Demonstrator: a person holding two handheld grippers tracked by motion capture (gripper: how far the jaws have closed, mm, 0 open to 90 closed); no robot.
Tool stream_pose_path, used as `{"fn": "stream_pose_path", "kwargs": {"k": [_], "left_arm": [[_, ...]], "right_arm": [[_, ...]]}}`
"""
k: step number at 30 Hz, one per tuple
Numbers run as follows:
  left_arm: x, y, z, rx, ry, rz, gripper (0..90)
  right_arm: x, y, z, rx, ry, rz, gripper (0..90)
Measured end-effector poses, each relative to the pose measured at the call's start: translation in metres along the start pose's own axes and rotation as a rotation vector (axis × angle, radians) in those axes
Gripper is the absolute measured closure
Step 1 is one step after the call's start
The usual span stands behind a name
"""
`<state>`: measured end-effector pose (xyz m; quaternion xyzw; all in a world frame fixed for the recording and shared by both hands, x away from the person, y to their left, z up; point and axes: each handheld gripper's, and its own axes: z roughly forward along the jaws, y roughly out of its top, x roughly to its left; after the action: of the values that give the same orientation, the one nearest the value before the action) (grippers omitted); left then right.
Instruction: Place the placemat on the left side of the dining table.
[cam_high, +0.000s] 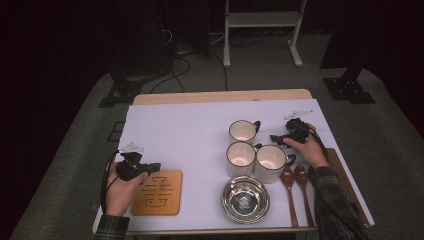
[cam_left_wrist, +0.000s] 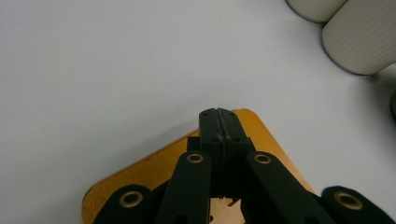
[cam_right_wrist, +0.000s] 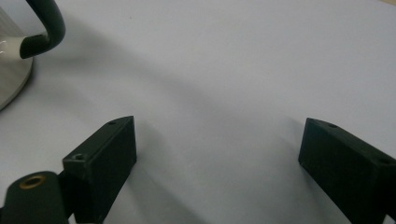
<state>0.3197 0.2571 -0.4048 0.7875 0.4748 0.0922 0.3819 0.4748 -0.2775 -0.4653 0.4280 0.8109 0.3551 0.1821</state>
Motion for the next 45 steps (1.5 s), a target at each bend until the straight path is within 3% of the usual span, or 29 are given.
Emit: {"fn": "stream_pose_path", "kwargs": {"k": [26, 35, 45], "left_arm": [[0.014, -0.023, -0.016, 0.017, 0.052, -0.055, 90.0], [0.023, -0.038, -0.027, 0.020, 0.087, -0.089, 90.0], [0.028, -0.045, -0.032, 0.034, 0.124, -0.097, 90.0]], "right_arm": [[0.000, 0.000, 0.000, 0.000, 0.000, 0.000, 9.8], [0.000, 0.000, 0.000, 0.000, 0.000, 0.000, 9.8], [0.000, 0.000, 0.000, 0.000, 0.000, -0.001, 9.8]]}}
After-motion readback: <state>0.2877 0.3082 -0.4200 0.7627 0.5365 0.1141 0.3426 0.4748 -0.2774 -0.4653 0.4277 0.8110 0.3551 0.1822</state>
